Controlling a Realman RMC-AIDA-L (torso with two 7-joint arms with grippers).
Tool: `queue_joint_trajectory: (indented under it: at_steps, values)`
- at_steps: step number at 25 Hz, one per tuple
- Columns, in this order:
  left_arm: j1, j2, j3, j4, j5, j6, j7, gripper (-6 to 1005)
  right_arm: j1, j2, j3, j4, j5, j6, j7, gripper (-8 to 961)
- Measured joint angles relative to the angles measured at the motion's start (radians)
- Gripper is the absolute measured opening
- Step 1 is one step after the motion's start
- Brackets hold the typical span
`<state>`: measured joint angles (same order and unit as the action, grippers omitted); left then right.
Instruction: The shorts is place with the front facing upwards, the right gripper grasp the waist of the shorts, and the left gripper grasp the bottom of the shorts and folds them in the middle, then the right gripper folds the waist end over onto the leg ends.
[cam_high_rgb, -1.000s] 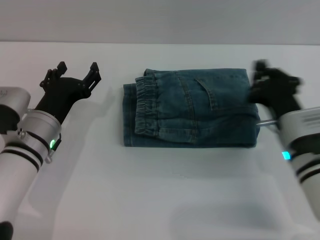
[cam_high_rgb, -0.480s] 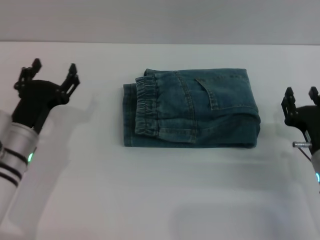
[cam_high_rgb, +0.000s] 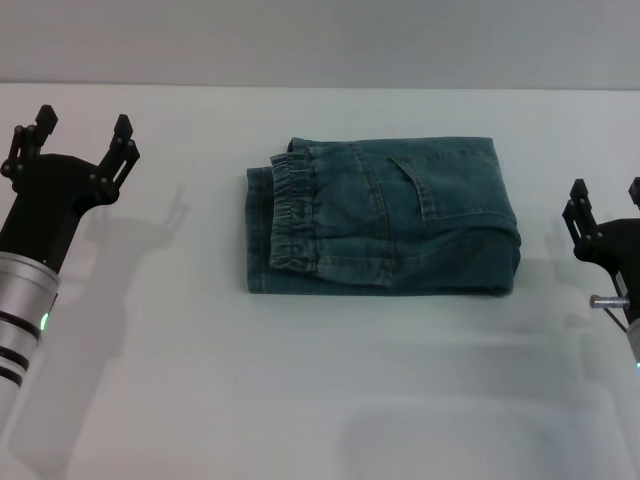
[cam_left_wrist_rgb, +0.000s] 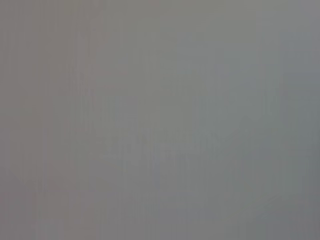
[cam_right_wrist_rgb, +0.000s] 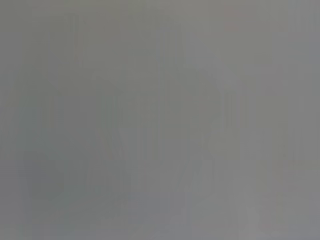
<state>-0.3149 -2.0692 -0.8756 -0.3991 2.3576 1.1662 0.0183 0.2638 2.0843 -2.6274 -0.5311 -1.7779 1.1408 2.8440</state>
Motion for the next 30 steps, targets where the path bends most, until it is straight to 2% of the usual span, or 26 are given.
queue_joint_trajectory:
  at_steps: [30]
  values:
    - [0.02, 0.0, -0.002, -0.005, 0.0, -0.031, -0.014, 859, 0.006, 0.0, -0.003, -0.003, -0.02, 0.026, 0.002, 632]
